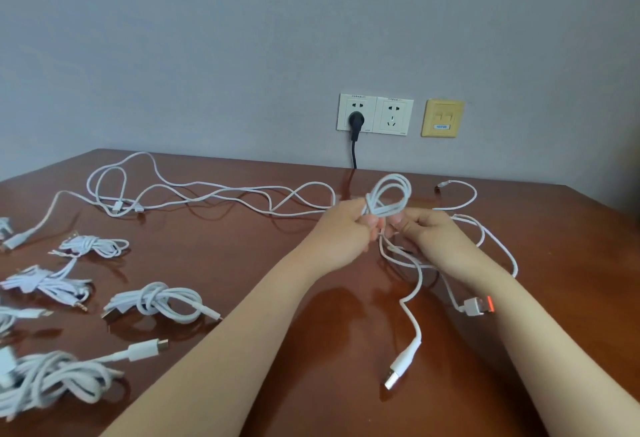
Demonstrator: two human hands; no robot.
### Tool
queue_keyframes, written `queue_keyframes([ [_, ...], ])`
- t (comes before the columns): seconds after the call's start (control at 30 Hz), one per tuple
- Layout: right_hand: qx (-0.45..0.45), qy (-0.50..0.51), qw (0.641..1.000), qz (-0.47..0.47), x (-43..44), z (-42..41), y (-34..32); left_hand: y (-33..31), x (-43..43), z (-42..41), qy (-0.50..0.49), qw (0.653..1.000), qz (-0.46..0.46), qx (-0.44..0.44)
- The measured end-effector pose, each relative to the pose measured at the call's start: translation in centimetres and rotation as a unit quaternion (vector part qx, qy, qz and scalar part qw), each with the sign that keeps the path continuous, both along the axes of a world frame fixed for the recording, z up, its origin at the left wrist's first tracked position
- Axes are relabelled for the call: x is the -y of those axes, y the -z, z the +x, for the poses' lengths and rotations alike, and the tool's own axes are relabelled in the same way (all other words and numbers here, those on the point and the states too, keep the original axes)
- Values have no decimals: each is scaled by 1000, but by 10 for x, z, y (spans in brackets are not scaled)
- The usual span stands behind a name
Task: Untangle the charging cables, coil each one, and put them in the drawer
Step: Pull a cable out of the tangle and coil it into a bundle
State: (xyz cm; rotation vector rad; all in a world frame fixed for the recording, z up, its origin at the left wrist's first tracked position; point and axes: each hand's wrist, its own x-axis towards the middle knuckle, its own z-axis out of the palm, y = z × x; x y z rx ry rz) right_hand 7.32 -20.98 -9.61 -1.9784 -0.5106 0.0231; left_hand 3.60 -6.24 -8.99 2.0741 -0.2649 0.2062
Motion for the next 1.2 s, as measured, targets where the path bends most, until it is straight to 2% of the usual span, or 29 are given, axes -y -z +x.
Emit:
queue_keyframes([
  [0.13, 150, 49, 969, -190, -17, -9, 5, 5, -3, 5, -106, 994, 20, -1],
  [0.33, 244, 43, 918, -309, -21, -20, 3, 10, -3, 10, -158, 987, -14, -34],
  [0.6, 339, 46, 823, -454, -23, -32, -6, 9, -6, 5, -185, 968, 161, 45],
  [0.67, 341, 68, 833, -431, -25, -30, -3, 8, -4, 4, -183, 961, 200, 60],
  [0.73, 286, 92, 888, -348, -25, -26, 1, 7, -3, 4, -186, 950, 239, 75],
  [0.8, 154, 58, 958, -237, -23, -21, 3, 7, -5, 4, -189, 941, 265, 87],
  [0.83, 79, 21, 978, -194, -22, -19, 2, 8, -7, 4, -190, 940, 267, 91],
  [0.9, -27, -28, 992, -120, -20, -20, -1, 7, -11, 5, -193, 942, 258, 94],
  [0.93, -47, -32, 993, -99, -19, -20, -2, 7, -11, 5, -193, 942, 258, 94],
  [1.0, -7, -11, 993, -121, -19, -21, -3, 6, -9, 3, -187, 940, 271, 91],
  [1.1, 145, 56, 958, -240, -21, -21, -1, 7, -6, 1, -180, 936, 291, 87],
  [1.2, 163, 57, 958, -230, -18, -20, -4, 4, -7, 0, -160, 937, 299, 85],
])
